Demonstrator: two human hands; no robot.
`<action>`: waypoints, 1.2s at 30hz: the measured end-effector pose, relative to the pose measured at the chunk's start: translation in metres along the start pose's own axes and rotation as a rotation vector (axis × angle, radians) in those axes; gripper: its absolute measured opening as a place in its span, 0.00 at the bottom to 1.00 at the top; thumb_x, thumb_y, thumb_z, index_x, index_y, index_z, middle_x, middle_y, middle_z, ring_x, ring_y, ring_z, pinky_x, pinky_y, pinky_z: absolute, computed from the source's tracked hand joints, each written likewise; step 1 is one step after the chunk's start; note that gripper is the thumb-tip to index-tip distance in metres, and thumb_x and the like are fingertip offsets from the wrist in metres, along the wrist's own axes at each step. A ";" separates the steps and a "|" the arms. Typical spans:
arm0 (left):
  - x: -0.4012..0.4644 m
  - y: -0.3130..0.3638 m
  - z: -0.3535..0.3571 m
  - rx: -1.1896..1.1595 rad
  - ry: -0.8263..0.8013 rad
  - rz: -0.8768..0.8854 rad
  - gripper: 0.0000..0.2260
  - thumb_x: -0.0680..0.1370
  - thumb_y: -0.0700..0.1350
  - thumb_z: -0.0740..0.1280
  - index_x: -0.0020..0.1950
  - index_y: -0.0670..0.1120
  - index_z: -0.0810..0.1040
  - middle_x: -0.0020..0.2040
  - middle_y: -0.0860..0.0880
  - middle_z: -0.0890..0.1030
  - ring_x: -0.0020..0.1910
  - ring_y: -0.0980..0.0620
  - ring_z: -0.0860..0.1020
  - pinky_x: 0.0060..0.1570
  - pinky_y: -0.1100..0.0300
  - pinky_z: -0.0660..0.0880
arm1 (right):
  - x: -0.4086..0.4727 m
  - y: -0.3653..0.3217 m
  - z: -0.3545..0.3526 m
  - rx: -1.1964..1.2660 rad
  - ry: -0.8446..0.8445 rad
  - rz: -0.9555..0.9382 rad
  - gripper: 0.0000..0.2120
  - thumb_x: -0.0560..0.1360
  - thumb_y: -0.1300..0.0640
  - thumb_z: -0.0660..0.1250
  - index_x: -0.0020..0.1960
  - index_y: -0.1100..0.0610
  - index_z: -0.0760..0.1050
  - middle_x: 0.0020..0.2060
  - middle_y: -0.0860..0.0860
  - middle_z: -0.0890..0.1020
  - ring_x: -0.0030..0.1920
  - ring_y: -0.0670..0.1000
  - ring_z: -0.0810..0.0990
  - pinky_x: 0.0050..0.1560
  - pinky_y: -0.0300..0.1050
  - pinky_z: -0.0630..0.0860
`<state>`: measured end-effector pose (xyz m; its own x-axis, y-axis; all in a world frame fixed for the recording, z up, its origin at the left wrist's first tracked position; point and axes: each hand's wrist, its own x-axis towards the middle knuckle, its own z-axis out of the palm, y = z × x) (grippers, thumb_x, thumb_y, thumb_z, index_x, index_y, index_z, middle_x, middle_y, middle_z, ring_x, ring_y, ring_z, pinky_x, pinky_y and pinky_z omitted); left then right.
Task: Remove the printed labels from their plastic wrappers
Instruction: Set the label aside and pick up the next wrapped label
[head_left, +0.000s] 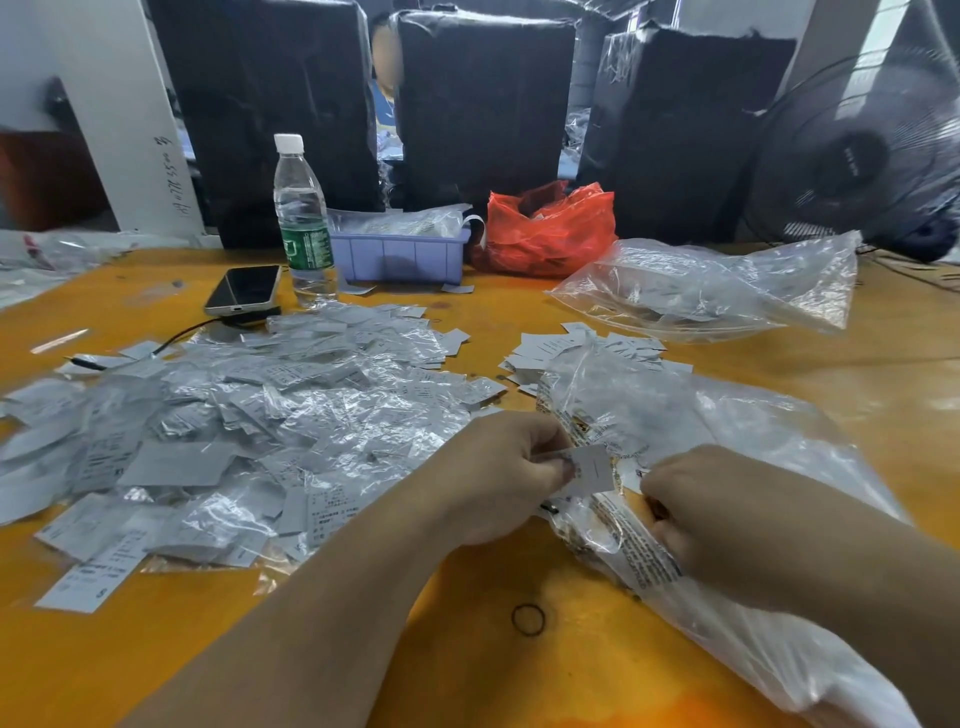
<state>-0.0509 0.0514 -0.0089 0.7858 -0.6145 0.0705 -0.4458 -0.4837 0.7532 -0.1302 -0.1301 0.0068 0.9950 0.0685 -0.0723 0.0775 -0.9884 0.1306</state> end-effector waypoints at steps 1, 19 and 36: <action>0.000 0.000 0.000 0.004 -0.001 0.001 0.09 0.80 0.48 0.65 0.40 0.55 0.75 0.41 0.53 0.78 0.42 0.51 0.77 0.43 0.55 0.74 | -0.001 -0.002 0.002 -0.006 -0.013 0.008 0.05 0.75 0.61 0.60 0.42 0.54 0.72 0.40 0.49 0.75 0.41 0.50 0.77 0.46 0.50 0.79; -0.002 0.002 0.001 -0.007 0.021 -0.003 0.07 0.80 0.48 0.65 0.42 0.53 0.76 0.43 0.53 0.79 0.44 0.49 0.79 0.43 0.52 0.77 | 0.004 0.014 -0.002 0.118 -0.102 -0.055 0.20 0.67 0.65 0.61 0.47 0.40 0.74 0.40 0.39 0.73 0.41 0.41 0.75 0.46 0.45 0.78; -0.002 0.002 0.002 -0.022 0.015 0.004 0.06 0.80 0.47 0.65 0.43 0.52 0.77 0.45 0.50 0.80 0.46 0.47 0.81 0.49 0.42 0.79 | 0.009 0.011 0.007 0.045 -0.067 0.065 0.22 0.80 0.39 0.52 0.69 0.48 0.66 0.73 0.50 0.63 0.72 0.52 0.60 0.71 0.48 0.63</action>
<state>-0.0543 0.0498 -0.0088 0.7905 -0.6068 0.0833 -0.4396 -0.4675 0.7669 -0.1206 -0.1413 0.0002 0.9914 -0.0039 -0.1311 0.0084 -0.9957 0.0926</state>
